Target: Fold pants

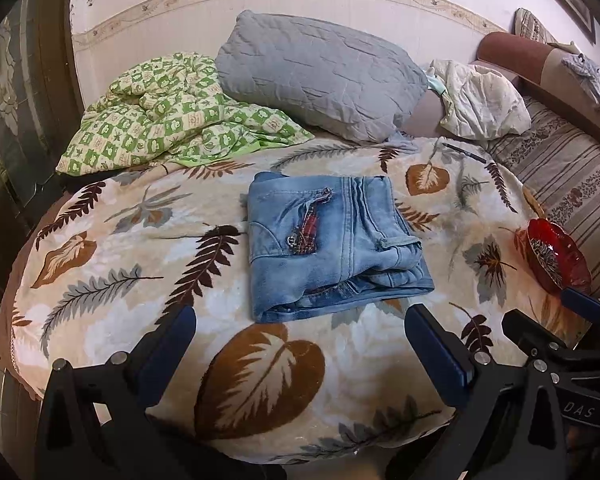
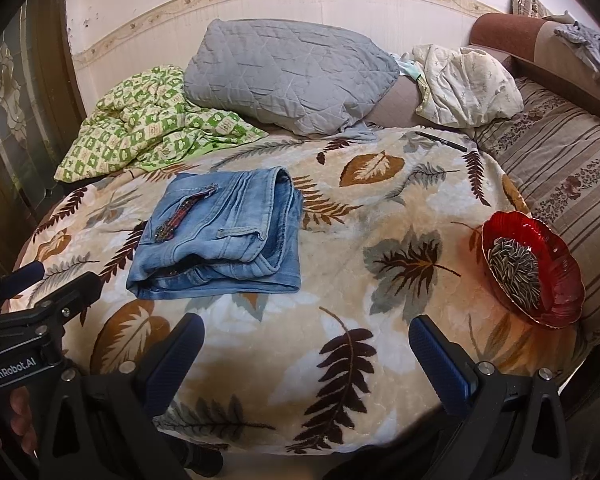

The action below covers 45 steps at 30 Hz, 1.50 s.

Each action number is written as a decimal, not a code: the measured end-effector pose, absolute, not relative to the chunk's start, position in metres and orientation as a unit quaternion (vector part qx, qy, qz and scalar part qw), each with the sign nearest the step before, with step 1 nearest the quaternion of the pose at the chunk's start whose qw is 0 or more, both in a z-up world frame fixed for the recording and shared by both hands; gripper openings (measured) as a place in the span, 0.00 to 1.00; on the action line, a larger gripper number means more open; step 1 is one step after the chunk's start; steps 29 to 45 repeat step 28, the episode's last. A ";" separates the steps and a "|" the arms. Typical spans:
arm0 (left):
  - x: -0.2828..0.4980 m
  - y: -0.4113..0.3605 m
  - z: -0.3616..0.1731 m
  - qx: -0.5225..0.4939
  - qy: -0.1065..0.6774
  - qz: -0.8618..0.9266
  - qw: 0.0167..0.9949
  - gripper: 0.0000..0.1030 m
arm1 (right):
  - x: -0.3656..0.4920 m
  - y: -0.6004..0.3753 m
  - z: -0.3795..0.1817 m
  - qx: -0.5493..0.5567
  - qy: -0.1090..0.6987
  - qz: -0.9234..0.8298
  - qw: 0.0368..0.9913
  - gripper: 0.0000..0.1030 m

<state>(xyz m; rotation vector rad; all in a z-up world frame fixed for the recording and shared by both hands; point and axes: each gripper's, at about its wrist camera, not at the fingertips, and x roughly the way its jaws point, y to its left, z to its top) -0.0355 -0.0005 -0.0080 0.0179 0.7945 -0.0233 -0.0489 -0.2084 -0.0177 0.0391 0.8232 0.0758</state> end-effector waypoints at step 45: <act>-0.036 0.005 -0.007 -0.013 0.381 -0.031 0.924 1.00 | -0.042 -0.210 -0.024 0.017 0.404 0.039 0.914 1.00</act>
